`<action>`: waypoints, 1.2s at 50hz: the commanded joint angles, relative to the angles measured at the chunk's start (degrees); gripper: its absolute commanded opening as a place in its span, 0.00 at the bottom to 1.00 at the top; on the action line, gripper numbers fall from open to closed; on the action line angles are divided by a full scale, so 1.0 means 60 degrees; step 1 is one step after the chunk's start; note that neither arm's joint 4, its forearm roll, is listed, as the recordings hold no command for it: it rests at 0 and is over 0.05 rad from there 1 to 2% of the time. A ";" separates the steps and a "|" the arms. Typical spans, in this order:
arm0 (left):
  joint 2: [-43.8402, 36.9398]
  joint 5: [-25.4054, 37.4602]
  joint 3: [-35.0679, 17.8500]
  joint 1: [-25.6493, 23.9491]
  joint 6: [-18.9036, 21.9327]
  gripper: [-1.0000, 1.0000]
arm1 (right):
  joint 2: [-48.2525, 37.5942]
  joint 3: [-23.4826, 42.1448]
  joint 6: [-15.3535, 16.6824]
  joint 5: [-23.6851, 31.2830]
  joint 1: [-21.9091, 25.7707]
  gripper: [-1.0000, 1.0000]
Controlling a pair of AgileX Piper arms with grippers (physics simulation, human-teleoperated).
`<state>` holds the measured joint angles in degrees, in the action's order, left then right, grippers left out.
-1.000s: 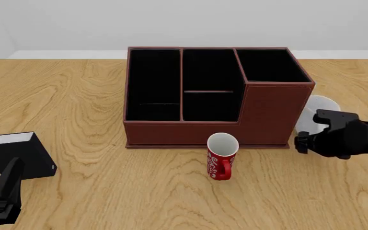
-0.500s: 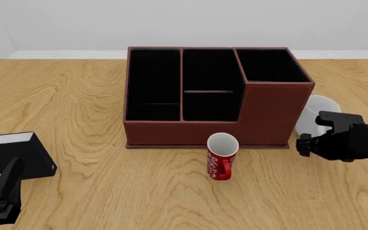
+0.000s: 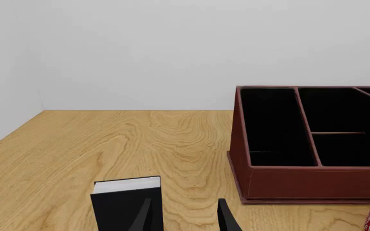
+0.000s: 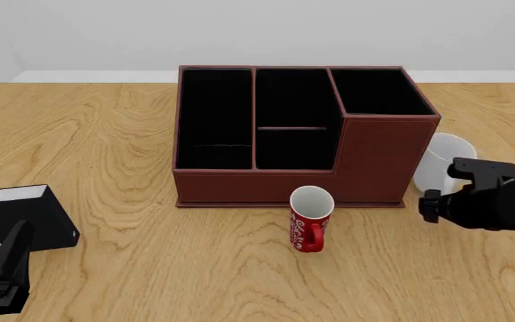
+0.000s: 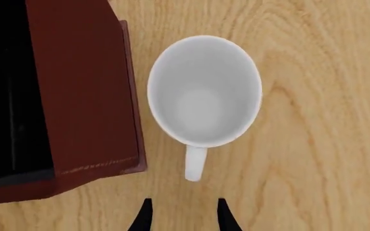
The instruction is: Pick up the white mug and place it to the right of the caddy.
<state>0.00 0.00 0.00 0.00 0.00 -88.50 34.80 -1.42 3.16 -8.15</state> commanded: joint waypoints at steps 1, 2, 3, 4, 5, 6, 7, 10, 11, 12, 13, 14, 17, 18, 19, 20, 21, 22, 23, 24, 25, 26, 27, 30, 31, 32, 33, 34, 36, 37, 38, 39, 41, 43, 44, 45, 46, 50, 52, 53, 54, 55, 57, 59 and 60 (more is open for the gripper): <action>0.0000 0.0000 0.0000 0.0000 0.0000 1.00 | 0.0528 -0.0246 0.0092 0.0080 -0.0060 1.00; 0.0000 0.0000 0.0000 0.0000 0.0000 1.00 | 0.0613 -0.0264 0.0073 0.0117 -0.0029 1.00; 0.0000 0.0000 0.0000 0.0000 0.0000 1.00 | 0.0662 -0.0279 0.0077 0.0138 -0.0025 1.00; 0.0000 0.0000 0.0000 0.0000 0.0000 1.00 | 0.0724 -0.0298 0.0097 0.0154 -0.0050 1.00; 0.0000 0.0000 0.0000 0.0000 0.0000 1.00 | 0.0776 -0.0312 0.0095 0.0177 -0.0040 1.00; 0.0000 0.0000 0.0000 0.0000 0.0000 1.00 | 0.0822 -0.0324 0.0114 0.0194 -0.0047 1.00; 0.0000 0.0000 0.0000 0.0000 0.0000 1.00 | 0.0825 -0.0329 0.0117 0.0187 -0.0049 1.00; 0.0000 0.0000 0.0000 0.0000 0.0000 1.00 | 0.0946 -0.0364 0.0138 0.0221 -0.0061 1.00; 0.0000 0.0000 0.0000 0.0000 0.0000 1.00 | 0.0976 -0.0367 0.0132 0.0239 -0.0052 1.00; 0.0000 0.0000 0.0000 0.0000 0.0000 1.00 | 0.1026 -0.0382 0.0135 0.0262 -0.0043 1.00; 0.0000 0.0000 0.0000 0.0000 0.0000 1.00 | 0.1044 -0.0392 0.0148 0.0258 -0.0048 1.00; 0.0000 0.0000 0.0000 0.0000 0.0000 1.00 | 0.1092 -0.0411 0.0169 0.0265 -0.0049 1.00; 0.0000 0.0000 0.0000 0.0000 0.0000 1.00 | 0.1267 -0.0454 0.0186 0.0343 -0.0042 1.00; 0.0000 0.0000 0.0000 0.0000 0.0000 1.00 | 0.1279 -0.0460 0.0192 0.0350 -0.0050 1.00; 0.0000 0.0000 0.0000 0.0000 0.0000 1.00 | 0.1292 -0.0461 0.0197 0.0353 -0.0056 1.00; 0.0000 0.0000 0.0000 0.0000 0.0000 1.00 | 0.1341 -0.0475 0.0196 0.0379 -0.0059 1.00; 0.0000 0.0000 0.0000 0.0000 0.0000 1.00 | 0.1345 -0.0480 0.0216 0.0370 -0.0080 1.00; 0.0000 0.0000 0.0000 0.0000 0.0000 1.00 | 0.1377 -0.0502 0.0201 0.0370 -0.0061 1.00; 0.0000 0.0000 0.0000 0.0000 0.0000 1.00 | 0.1388 -0.0510 0.0202 0.0371 -0.0061 1.00; 0.0000 0.0000 0.0000 0.0000 0.0000 1.00 | 0.1405 -0.0524 0.0211 0.0355 -0.0074 1.00; 0.0000 0.0000 0.0000 0.0000 0.0000 1.00 | 0.1434 -0.0531 0.0209 0.0370 -0.0063 1.00; 0.0000 0.0000 0.0000 0.0000 0.0000 1.00 | 0.1475 -0.0541 0.0207 0.0390 -0.0052 1.00; 0.0000 0.0000 0.0000 0.0000 0.0000 1.00 | 0.1538 -0.0551 0.0202 0.0422 -0.0044 1.00; 0.0000 0.0000 0.0000 0.0000 0.0000 1.00 | 0.1758 -0.0589 0.0250 0.0515 -0.0073 1.00; 0.0000 0.0000 0.0000 0.0000 0.0000 1.00 | 0.1780 -0.0591 0.0257 0.0528 -0.0077 1.00; 0.0000 0.0000 0.0000 0.0000 0.0000 1.00 | 0.1869 -0.0606 0.0267 0.0567 -0.0086 1.00; 0.0000 0.0000 0.0000 0.0000 0.0000 1.00 | 0.1899 -0.0611 0.0270 0.0585 -0.0089 1.00; 0.0000 0.0000 0.0000 0.0000 0.0000 1.00 | 0.1953 -0.0618 0.0269 0.0619 -0.0084 1.00; 0.0000 0.0000 0.0000 0.0000 0.0000 1.00 | 0.2092 -0.0642 0.0291 0.0689 -0.0104 1.00; 0.0000 0.0000 0.0000 0.0000 0.0000 1.00 | 0.2130 -0.0652 0.0281 0.0700 -0.0094 1.00; 0.0000 0.0000 0.0000 0.0000 0.0000 1.00 | 0.2137 -0.0662 0.0290 0.0693 -0.0094 1.00; 0.0000 0.0000 0.0000 0.0000 0.0000 1.00 | 0.2176 -0.0677 0.0312 0.0695 -0.0121 1.00; 0.0000 0.0000 0.0000 0.0000 0.0000 1.00 | 0.2178 -0.0682 0.0299 0.0696 -0.0109 1.00; 0.0000 0.0000 0.0000 0.0000 0.0000 1.00 | 0.2218 -0.0704 0.0362 0.0699 -0.0167 1.00; 0.0000 0.0000 0.0000 0.0000 0.0000 1.00 | 0.2277 -0.0701 0.0351 0.0743 -0.0174 1.00; 0.0000 0.0000 0.0000 0.0000 0.0000 1.00 | 0.2322 -0.0701 0.0379 0.0770 -0.0215 1.00; 0.0000 0.0000 0.0000 0.0000 0.0000 1.00 | 0.2360 -0.0699 0.0401 0.0791 -0.0246 1.00; 0.0000 0.0000 0.0000 0.0000 0.0000 1.00 | 0.2624 -0.0721 0.0461 0.0926 -0.0289 1.00; 0.0000 0.0000 0.0000 0.0000 0.0000 1.00 | 0.2764 -0.0741 0.0494 0.0997 -0.0302 1.00; 0.0000 0.0000 0.0000 0.0000 0.0000 1.00 | 0.2813 -0.0752 0.0496 0.1016 -0.0300 1.00; 0.0000 0.0000 0.0000 0.0000 0.0000 1.00 | 0.2874 -0.0767 0.0512 0.1039 -0.0299 1.00; 0.0000 0.0000 0.0000 0.0000 0.0000 1.00 | 0.2889 -0.0773 0.0519 0.1043 -0.0304 1.00; 0.0000 0.0000 0.0000 0.0000 0.0000 1.00 | 0.2972 -0.0793 0.0536 0.1078 -0.0324 1.00; 0.0000 0.0000 0.0000 0.0000 0.0000 1.00 | 0.3000 -0.0818 0.0572 0.1071 -0.0341 1.00; 0.0000 0.0000 0.0000 0.0000 0.0000 1.00 | 0.3033 -0.0831 0.0607 0.1084 -0.0370 1.00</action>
<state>0.00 0.00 0.00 0.00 0.00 -72.61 30.36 1.38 8.72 -9.75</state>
